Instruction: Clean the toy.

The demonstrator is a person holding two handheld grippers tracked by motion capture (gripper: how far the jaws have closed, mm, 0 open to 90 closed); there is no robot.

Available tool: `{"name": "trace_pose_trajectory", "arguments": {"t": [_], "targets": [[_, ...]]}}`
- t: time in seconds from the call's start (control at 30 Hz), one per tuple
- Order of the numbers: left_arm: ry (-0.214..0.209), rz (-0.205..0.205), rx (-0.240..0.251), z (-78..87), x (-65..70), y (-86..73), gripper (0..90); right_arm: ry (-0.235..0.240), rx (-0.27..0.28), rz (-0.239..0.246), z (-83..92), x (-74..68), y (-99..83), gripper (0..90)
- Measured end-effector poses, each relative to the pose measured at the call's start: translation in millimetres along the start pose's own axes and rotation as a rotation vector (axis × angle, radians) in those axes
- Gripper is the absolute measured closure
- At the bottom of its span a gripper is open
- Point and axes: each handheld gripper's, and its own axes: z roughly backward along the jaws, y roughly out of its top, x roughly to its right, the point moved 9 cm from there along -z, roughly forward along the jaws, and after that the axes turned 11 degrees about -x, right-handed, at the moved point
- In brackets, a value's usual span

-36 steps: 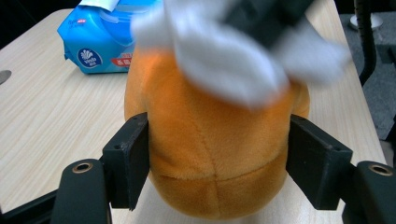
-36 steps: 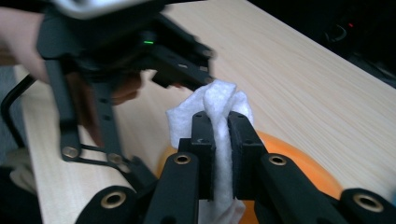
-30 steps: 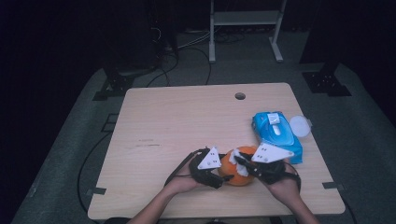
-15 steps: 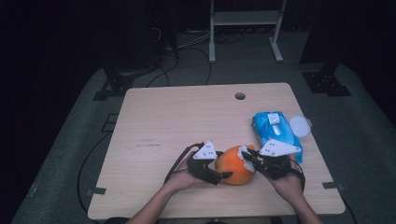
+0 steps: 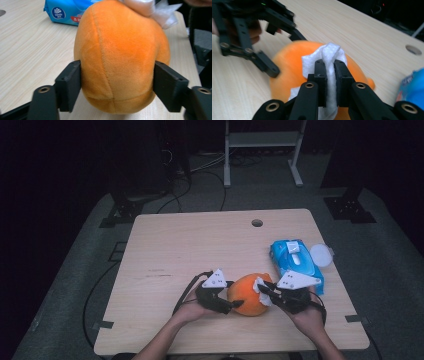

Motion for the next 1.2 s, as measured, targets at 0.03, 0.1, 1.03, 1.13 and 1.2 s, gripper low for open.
{"name": "trace_pose_trajectory", "arguments": {"t": [0.03,0.1,1.03,1.13,1.2], "targets": [[-0.005,-0.002,0.003,2.0,1.1,2.6,23.4,0.002,-0.002,-0.004,-1.4,0.2,-0.7,81.2],[-0.003,-0.007,0.018,4.5,2.9,6.8,19.2,-0.009,-0.006,0.011,-3.4,-3.5,0.8,81.2],[0.046,-0.057,0.010,6.2,1.2,-1.1,34.2,0.007,-0.024,0.088,-9.1,-21.9,3.5,81.3],[0.025,-0.046,0.019,7.0,0.2,-2.4,33.8,-0.040,-0.044,0.042,-6.6,0.6,-7.1,81.3],[0.006,-0.037,0.024,7.1,2.0,-0.9,32.3,-0.033,-0.046,0.032,-6.9,0.7,-8.4,81.3]]}}
